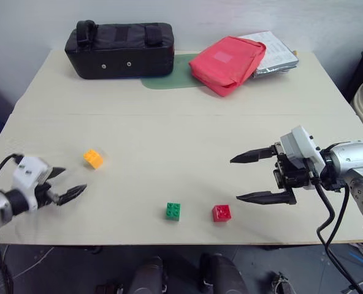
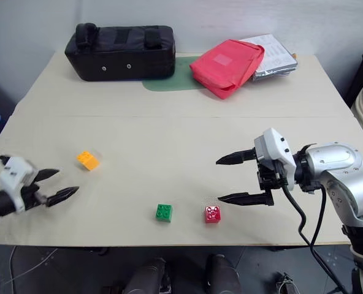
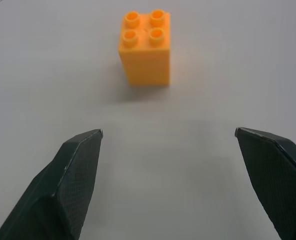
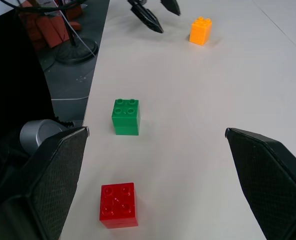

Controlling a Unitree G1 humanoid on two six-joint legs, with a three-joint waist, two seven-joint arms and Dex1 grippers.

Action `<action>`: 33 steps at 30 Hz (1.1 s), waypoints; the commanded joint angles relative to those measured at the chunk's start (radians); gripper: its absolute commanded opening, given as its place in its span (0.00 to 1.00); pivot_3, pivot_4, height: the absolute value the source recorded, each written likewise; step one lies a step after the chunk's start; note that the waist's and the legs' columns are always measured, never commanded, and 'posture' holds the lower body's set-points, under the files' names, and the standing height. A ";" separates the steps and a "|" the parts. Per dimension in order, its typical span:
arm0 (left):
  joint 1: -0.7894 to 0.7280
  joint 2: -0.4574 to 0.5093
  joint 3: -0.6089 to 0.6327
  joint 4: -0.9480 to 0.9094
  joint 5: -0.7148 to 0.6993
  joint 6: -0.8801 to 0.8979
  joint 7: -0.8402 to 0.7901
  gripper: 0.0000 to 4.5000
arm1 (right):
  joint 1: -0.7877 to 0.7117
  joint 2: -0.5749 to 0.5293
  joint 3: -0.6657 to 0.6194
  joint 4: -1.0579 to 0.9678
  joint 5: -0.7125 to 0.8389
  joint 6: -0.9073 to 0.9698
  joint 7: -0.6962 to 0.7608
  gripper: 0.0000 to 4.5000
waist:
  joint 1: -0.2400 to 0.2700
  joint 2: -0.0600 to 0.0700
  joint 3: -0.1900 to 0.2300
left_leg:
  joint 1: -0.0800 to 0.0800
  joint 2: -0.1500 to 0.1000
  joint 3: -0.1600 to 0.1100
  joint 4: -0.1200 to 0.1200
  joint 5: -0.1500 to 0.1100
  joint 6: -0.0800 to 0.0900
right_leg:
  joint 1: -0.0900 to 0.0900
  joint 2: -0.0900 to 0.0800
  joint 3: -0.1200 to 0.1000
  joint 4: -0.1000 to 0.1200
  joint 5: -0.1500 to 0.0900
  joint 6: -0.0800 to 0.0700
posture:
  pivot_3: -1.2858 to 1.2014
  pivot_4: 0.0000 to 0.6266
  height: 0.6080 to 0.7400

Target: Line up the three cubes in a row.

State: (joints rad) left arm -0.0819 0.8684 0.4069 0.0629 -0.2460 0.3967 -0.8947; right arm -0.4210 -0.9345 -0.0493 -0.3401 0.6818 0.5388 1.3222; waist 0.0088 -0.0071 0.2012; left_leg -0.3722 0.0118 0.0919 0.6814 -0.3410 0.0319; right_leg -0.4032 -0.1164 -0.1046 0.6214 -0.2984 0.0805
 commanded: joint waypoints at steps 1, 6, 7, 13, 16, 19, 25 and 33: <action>-0.130 0.032 -0.099 0.150 0.040 -0.044 -0.033 0.99 | 0.018 0.001 -0.042 -0.059 -0.002 -0.014 -0.045 1.00 | -0.007 0.000 0.000 | -0.001 0.000 0.001 0.000 0.000 0.000 | -0.001 0.000 0.000 0.000 0.000 0.000 | 0.52 0.24 1.00; -0.322 0.013 -0.211 0.346 0.078 -0.105 -0.055 0.99 | 0.068 0.002 -0.066 -0.113 0.006 -0.015 -0.087 1.00 | -0.013 -0.001 0.000 | -0.003 0.000 0.006 0.001 0.001 0.001 | -0.005 0.001 -0.003 0.006 0.000 0.001 | 0.52 0.24 1.00; -0.352 0.007 -0.227 0.377 0.082 -0.114 -0.058 0.99 | 0.077 0.002 -0.071 -0.124 0.010 -0.013 -0.093 1.00 | -0.012 -0.001 0.000 | -0.003 0.000 0.008 0.001 0.001 0.002 | -0.006 0.001 -0.003 0.006 0.001 0.001 | 0.52 0.24 1.00; -0.477 -0.017 -0.285 0.510 0.102 -0.155 -0.081 0.81 | 0.109 0.007 -0.083 -0.156 0.011 -0.013 -0.134 1.00 | -0.009 -0.002 -0.001 | -0.003 0.000 0.010 0.002 0.002 0.003 | -0.007 0.002 -0.002 0.007 0.001 0.002 | 0.52 0.24 1.00; -0.490 -0.007 -0.291 0.526 0.101 -0.163 -0.100 0.59 | 0.108 0.011 -0.076 -0.155 0.009 -0.017 -0.145 1.00 | -0.010 -0.002 -0.001 | -0.003 0.000 0.010 0.002 0.002 0.003 | -0.007 0.002 -0.002 0.007 0.001 0.002 | 0.52 0.24 1.00; -0.476 0.014 -0.289 0.519 0.094 -0.162 -0.129 0.38 | 0.107 0.018 -0.066 -0.154 0.004 -0.022 -0.156 1.00 | -0.011 -0.002 -0.001 | -0.003 0.000 0.010 0.002 0.002 0.003 | -0.007 0.002 -0.002 0.007 0.001 0.002 | 0.52 0.24 1.00; -0.416 0.048 -0.275 0.361 0.019 -0.162 -0.270 0.35 | 0.096 0.020 -0.061 -0.143 0.002 -0.025 -0.153 1.00 | -0.011 -0.002 -0.001 | -0.003 0.000 0.010 0.002 0.002 0.003 | -0.007 0.002 -0.001 0.007 0.001 0.002 | 0.52 0.24 1.00; -0.217 0.137 -0.380 -0.101 -0.054 -0.172 -0.530 0.35 | 0.178 -0.031 -0.043 -0.170 -0.033 -0.061 -0.063 1.00 | -0.011 -0.002 -0.001 | -0.003 0.000 0.008 0.002 0.002 0.003 | -0.005 0.001 -0.001 0.006 0.001 0.002 | 0.52 0.24 1.00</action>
State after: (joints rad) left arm -0.3373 0.9749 0.0674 0.0146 -0.3305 0.3029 -1.3601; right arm -0.2658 -0.9432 -0.0868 -0.4721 0.6502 0.4993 1.2340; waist -0.0023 -0.0090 0.2004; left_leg -0.3750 0.0118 0.1001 0.6833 -0.3390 0.0344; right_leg -0.4087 -0.1157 -0.1057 0.6270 -0.2973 0.0825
